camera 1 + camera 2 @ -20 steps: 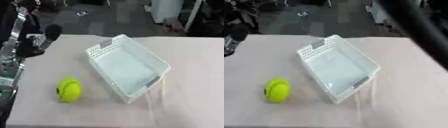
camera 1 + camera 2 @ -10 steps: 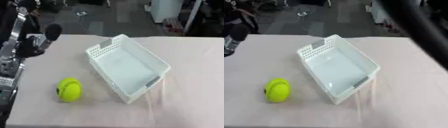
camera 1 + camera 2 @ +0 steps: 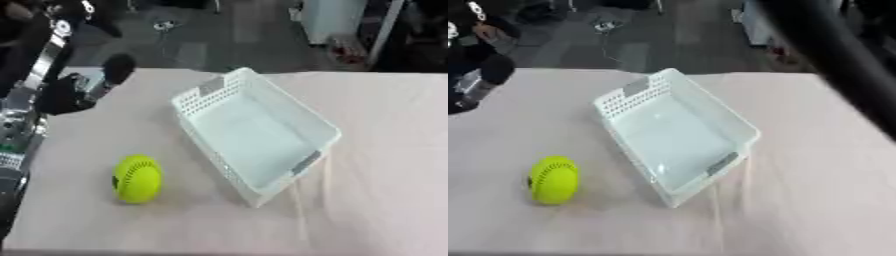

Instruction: Pick up objects on the table and place them in the box.

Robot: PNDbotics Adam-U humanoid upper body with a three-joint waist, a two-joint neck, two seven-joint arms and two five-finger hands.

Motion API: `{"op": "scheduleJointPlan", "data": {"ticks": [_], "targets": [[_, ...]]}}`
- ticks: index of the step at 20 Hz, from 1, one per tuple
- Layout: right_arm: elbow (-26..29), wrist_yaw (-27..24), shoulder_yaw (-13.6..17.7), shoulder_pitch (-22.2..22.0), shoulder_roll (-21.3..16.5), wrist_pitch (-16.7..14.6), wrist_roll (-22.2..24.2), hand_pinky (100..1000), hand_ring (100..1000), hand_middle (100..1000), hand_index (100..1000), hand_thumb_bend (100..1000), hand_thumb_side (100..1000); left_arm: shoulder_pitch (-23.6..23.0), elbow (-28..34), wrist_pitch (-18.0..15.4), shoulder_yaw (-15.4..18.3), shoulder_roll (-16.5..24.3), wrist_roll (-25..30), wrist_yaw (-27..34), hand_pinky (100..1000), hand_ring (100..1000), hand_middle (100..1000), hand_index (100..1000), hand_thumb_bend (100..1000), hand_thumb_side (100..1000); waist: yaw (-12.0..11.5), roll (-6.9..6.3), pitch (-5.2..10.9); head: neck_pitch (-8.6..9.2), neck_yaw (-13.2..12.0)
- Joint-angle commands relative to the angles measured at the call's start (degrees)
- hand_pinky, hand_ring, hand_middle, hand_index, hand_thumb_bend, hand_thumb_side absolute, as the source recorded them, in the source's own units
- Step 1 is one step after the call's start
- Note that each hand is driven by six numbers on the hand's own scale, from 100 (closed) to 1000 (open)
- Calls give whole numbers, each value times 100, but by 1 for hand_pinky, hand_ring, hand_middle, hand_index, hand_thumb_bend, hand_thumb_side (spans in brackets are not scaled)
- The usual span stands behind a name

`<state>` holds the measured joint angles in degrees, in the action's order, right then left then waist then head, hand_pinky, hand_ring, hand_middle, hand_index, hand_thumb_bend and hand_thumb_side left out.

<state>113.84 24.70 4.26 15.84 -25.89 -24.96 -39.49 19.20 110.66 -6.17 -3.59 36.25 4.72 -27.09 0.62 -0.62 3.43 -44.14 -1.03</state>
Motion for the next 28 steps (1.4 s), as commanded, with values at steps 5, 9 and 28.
{"op": "scheduleJointPlan", "data": {"ticks": [5, 9, 28], "targets": [[75, -3, 26, 43, -200, 31, -5, 346, 506, 564, 596, 100, 1000, 309, -498, -199, -398, 1276, 868, 21, 789, 710, 881, 860, 450, 1000, 38, -67, 56, 3, -89], [75, -24, 14, 58, -208, 46, 3, 344, 505, 564, 596, 100, 1000, 522, -842, -482, -771, 1695, 1652, -40, 860, 766, 897, 877, 427, 998, 90, -102, 68, 3, -140], [75, -154, -50, 144, -198, 27, 102, 342, 504, 564, 597, 100, 1000, 1077, -2188, -89, -1425, 2013, 4621, -1209, 992, 908, 948, 896, 560, 1000, 220, -157, 60, 3, -160]]}}
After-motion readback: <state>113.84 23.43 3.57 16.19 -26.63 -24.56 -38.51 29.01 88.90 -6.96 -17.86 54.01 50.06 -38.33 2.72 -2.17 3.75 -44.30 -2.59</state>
